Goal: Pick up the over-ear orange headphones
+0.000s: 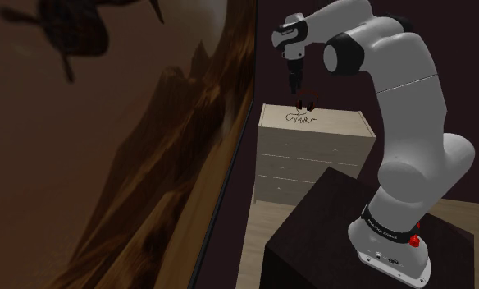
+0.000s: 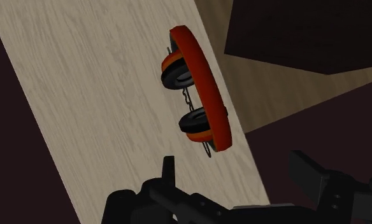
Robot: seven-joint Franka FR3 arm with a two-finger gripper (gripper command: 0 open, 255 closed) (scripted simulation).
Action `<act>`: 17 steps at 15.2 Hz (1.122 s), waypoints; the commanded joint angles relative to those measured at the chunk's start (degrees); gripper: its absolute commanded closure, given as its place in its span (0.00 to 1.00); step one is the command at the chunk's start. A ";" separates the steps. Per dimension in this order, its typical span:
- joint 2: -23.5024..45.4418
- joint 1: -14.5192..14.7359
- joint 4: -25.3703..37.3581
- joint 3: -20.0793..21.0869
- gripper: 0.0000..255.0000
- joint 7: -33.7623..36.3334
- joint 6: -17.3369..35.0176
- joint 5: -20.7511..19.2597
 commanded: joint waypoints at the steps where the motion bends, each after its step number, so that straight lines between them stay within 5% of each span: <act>1: 0.58 -0.02 -0.76 0.12 0.00 -0.04 1.29 0.14; 6: 1.11 0.12 -2.68 0.26 0.00 0.03 3.70 0.32; 7: 1.11 0.08 -2.74 0.25 1.00 -0.02 3.75 0.32; 17: 0.94 0.09 -2.18 0.22 1.00 0.01 3.04 0.26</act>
